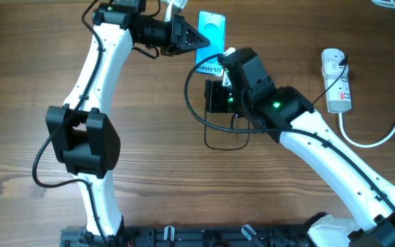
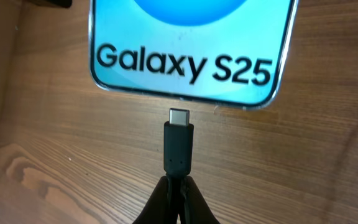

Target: Plug charger to phone and switch on socket

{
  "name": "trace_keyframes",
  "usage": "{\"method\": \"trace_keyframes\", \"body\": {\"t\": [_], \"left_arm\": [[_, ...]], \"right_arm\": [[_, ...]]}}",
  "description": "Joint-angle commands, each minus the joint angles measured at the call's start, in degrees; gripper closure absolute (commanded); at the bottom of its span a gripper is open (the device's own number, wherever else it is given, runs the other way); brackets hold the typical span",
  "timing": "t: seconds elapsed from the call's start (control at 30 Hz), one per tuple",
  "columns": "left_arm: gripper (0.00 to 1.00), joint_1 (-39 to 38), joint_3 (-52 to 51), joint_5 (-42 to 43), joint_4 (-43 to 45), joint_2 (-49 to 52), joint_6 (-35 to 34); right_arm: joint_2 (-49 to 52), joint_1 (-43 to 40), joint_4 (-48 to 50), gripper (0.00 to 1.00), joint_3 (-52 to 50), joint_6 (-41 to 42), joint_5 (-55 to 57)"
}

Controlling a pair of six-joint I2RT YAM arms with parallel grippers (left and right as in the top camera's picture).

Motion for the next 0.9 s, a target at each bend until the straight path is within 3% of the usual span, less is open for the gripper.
{"method": "trace_keyframes", "body": {"t": [0.0, 0.87], "left_arm": [[0.96, 0.17, -0.04, 3.02, 0.07, -1.81, 1.51], [0.96, 0.17, -0.04, 2.84, 0.2, -1.81, 1.51]], "right_arm": [[0.52, -0.44, 0.96, 0.95, 1.66, 0.0, 1.31], [2.51, -0.48, 1.75, 0.95, 1.66, -0.15, 2.19]]}}
